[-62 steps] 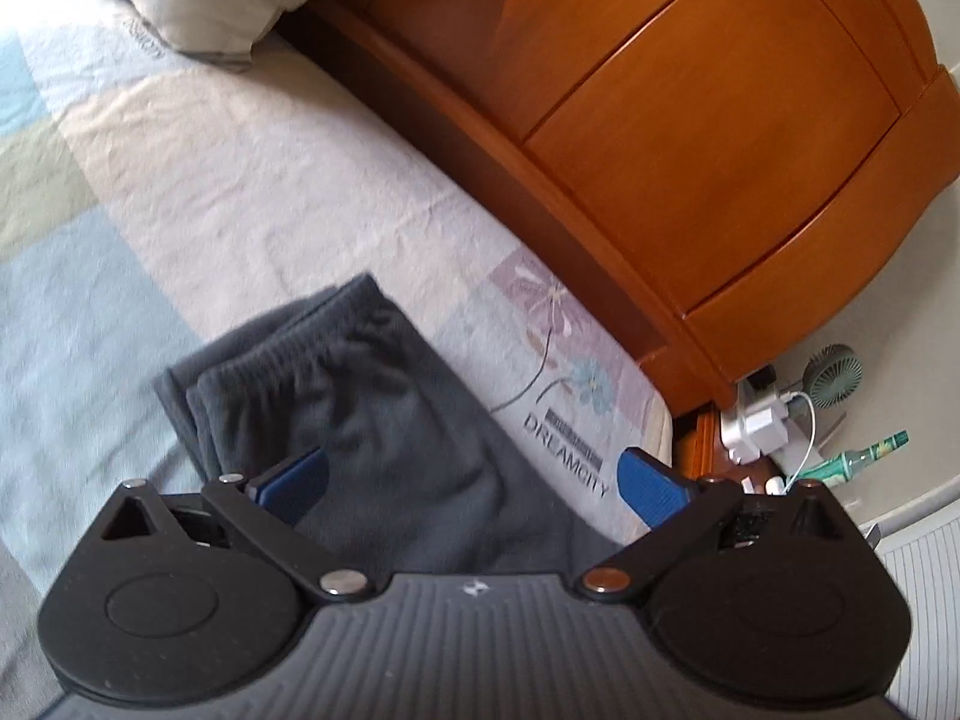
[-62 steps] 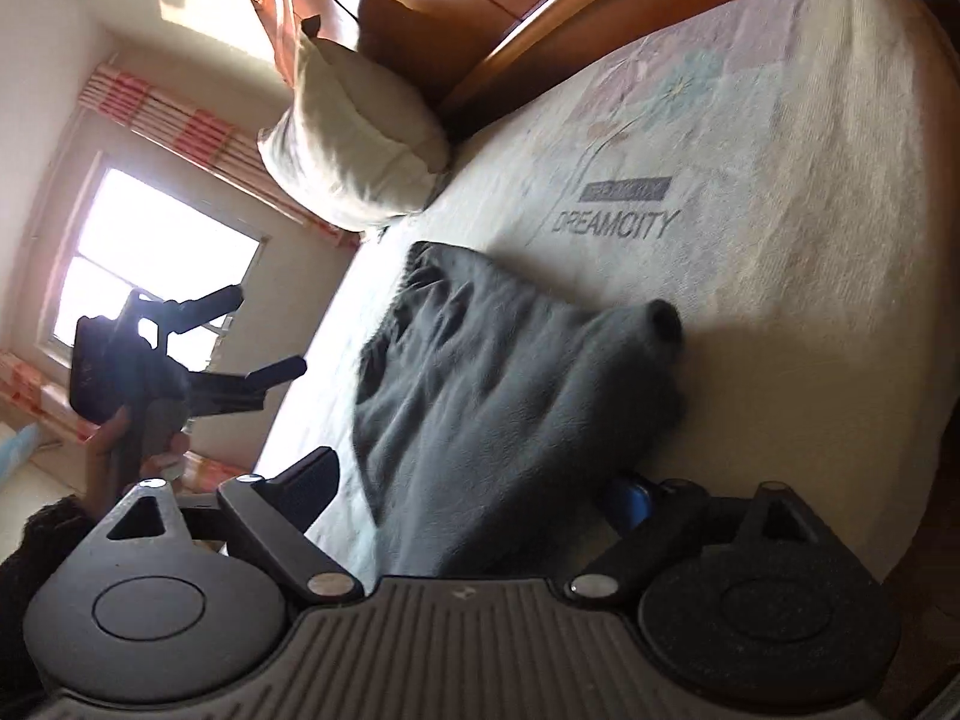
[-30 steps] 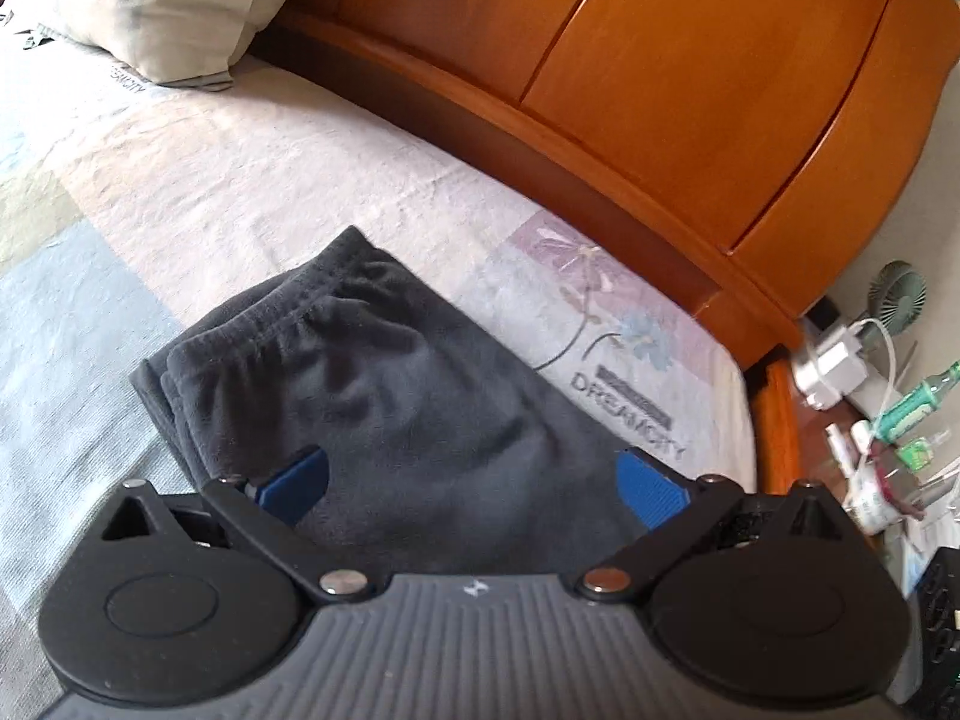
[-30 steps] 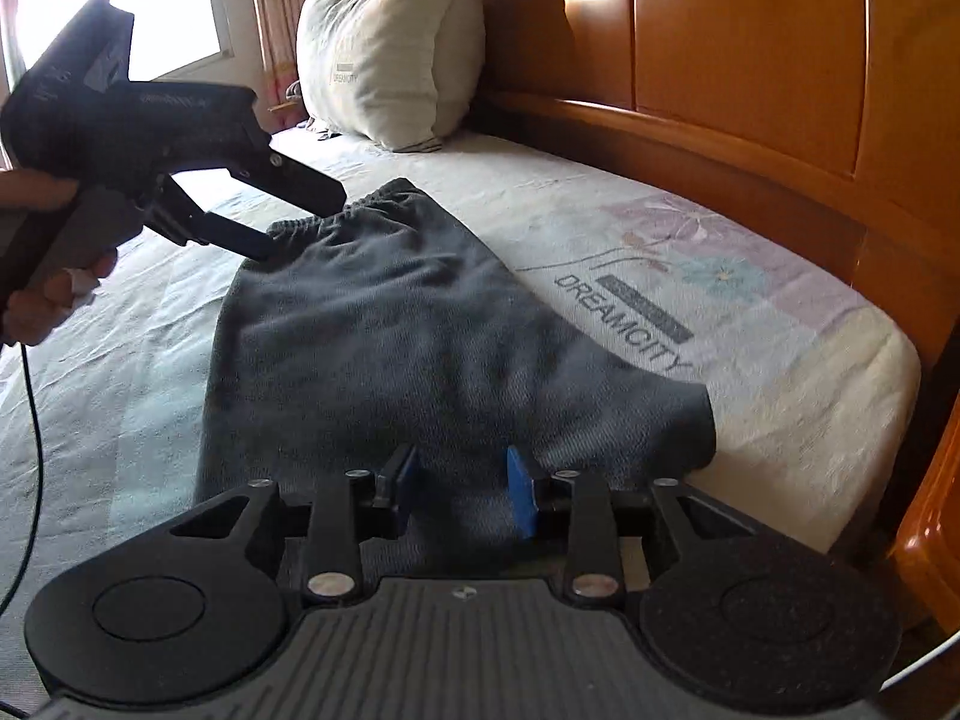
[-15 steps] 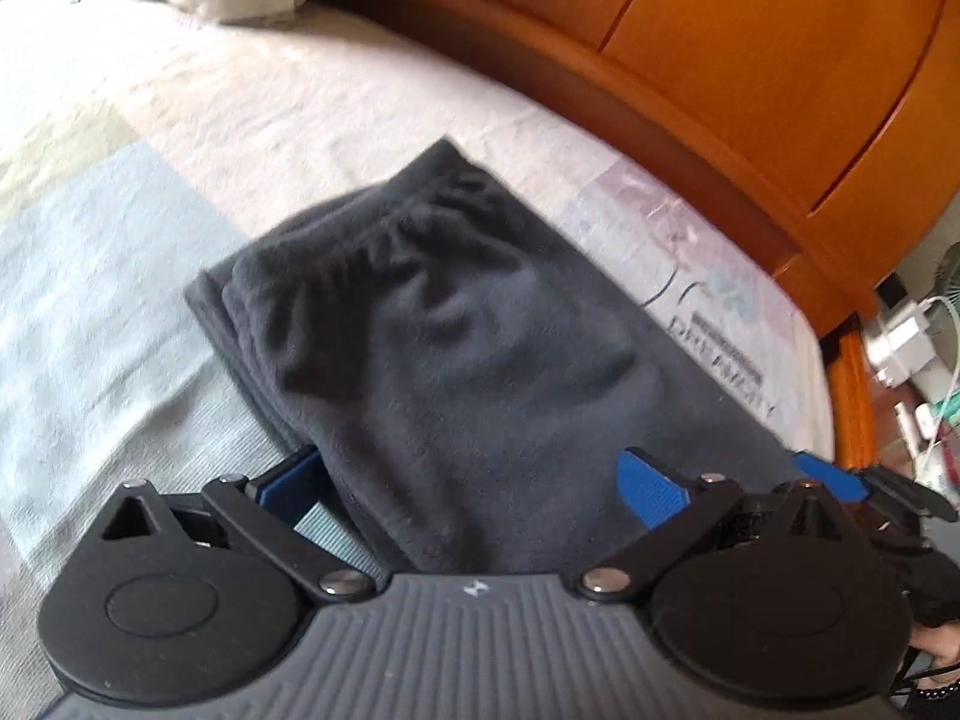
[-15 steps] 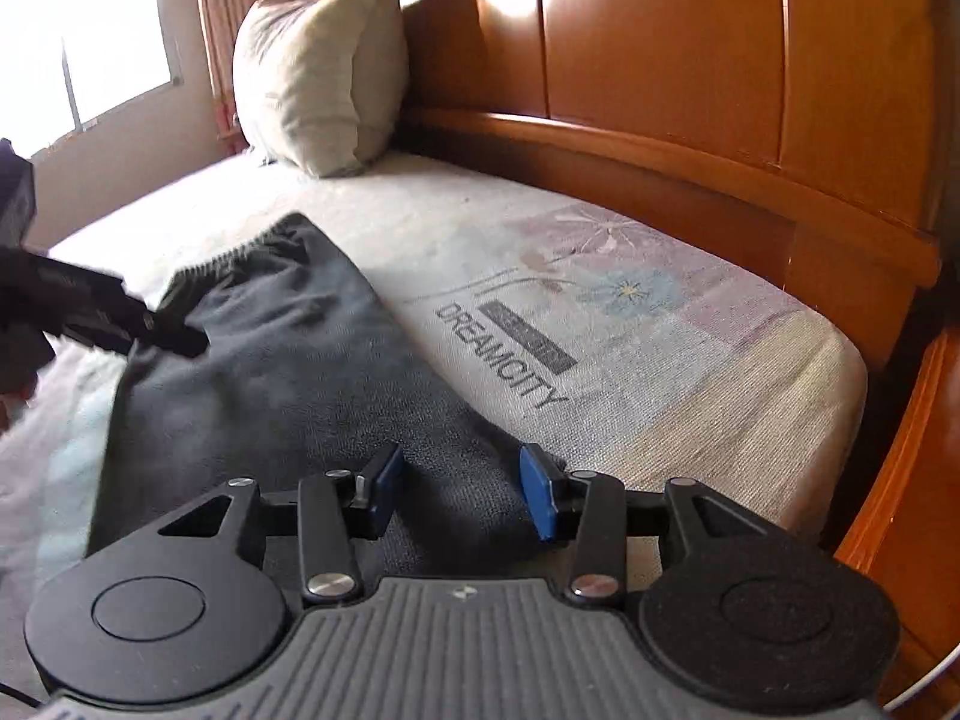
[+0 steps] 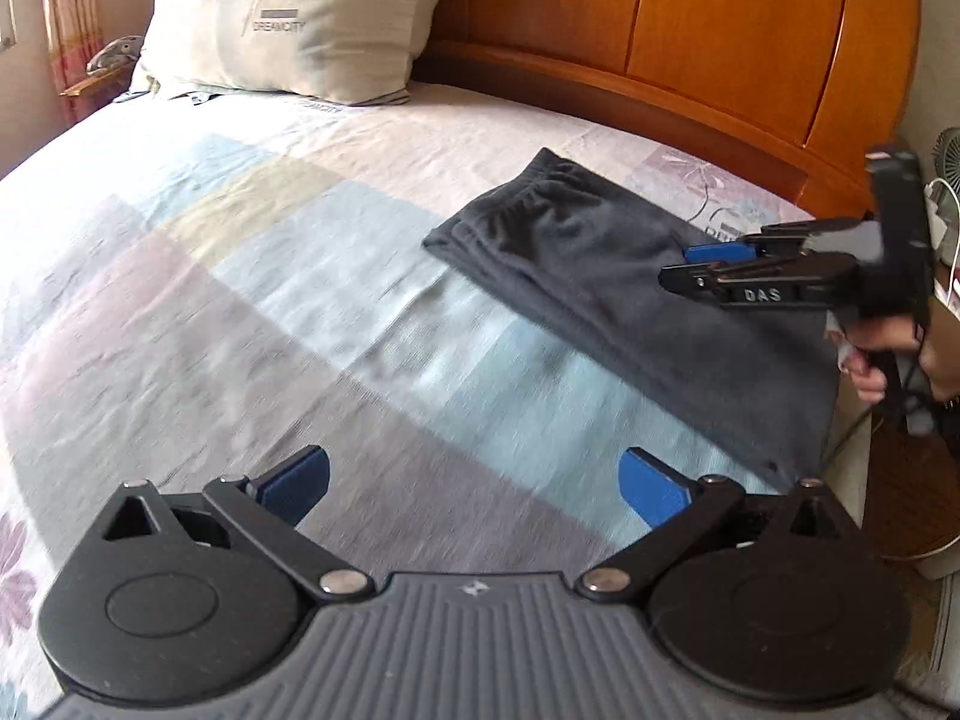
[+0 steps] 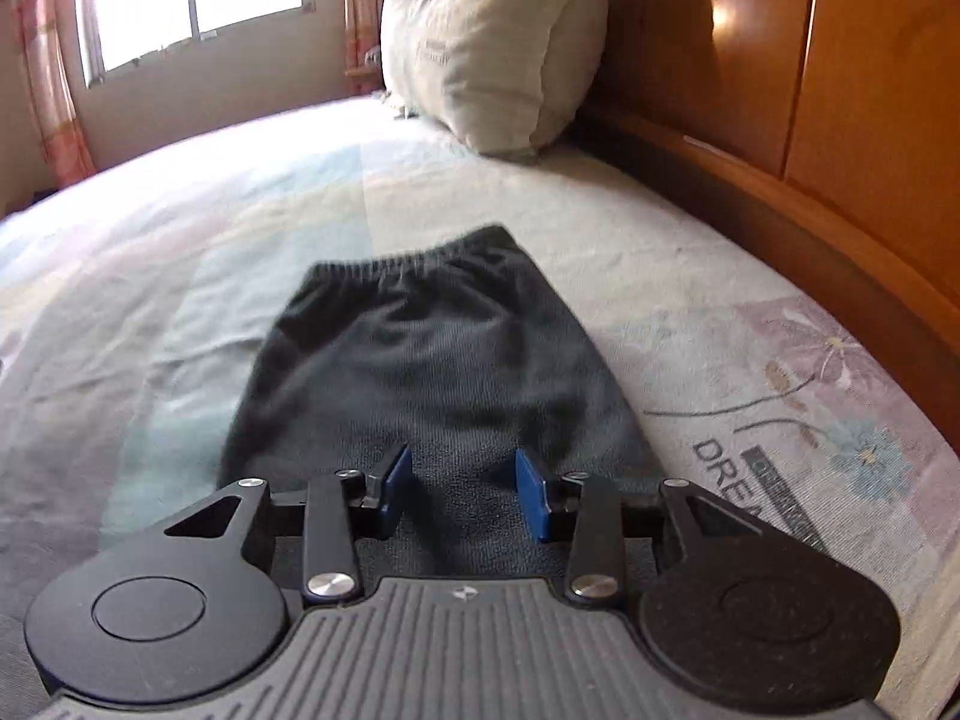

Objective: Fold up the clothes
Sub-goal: 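Open both tools and release the folded pants on the bed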

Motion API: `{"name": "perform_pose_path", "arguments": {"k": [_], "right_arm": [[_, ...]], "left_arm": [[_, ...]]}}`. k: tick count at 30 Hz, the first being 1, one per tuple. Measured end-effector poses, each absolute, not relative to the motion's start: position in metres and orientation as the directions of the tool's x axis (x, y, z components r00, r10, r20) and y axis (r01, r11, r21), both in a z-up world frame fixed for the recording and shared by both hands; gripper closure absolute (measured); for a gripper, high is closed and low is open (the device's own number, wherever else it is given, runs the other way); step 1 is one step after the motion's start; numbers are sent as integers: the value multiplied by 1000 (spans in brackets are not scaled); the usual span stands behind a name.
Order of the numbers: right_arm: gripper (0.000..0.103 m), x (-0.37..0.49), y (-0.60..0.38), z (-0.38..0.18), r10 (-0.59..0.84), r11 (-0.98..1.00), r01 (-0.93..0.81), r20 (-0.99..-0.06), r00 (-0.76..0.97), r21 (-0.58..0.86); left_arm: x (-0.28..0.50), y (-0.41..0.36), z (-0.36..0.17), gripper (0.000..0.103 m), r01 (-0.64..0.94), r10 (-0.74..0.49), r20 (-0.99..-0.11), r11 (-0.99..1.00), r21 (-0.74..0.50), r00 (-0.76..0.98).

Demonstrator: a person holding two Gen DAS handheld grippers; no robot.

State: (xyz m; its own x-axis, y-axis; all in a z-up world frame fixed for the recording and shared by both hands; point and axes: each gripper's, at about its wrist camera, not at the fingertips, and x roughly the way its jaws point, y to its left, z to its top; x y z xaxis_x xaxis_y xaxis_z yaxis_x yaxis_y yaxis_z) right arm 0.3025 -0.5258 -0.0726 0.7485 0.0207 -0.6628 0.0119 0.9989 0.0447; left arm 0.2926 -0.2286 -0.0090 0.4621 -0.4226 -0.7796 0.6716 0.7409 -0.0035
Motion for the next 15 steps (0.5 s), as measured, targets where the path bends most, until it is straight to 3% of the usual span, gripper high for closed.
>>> {"name": "perform_pose_path", "arguments": {"k": [3, 11, 15], "right_arm": [[58, 300, -524, -69, 12, 999, 23, -666, 746, 44], [59, 309, -508, -41, 14, 1000, 7, -629, 777, 31], [59, 323, -500, -57, 18, 999, 5, -677, 735, 33]], "left_arm": [[263, -206, -17, 1, 653, -388, -785, 757, 27, 483], [217, -193, -45, 1, 617, -413, -787, 785, -53, 459], [205, -201, -51, 1, 633, -410, -775, 774, -17, 481]]}}
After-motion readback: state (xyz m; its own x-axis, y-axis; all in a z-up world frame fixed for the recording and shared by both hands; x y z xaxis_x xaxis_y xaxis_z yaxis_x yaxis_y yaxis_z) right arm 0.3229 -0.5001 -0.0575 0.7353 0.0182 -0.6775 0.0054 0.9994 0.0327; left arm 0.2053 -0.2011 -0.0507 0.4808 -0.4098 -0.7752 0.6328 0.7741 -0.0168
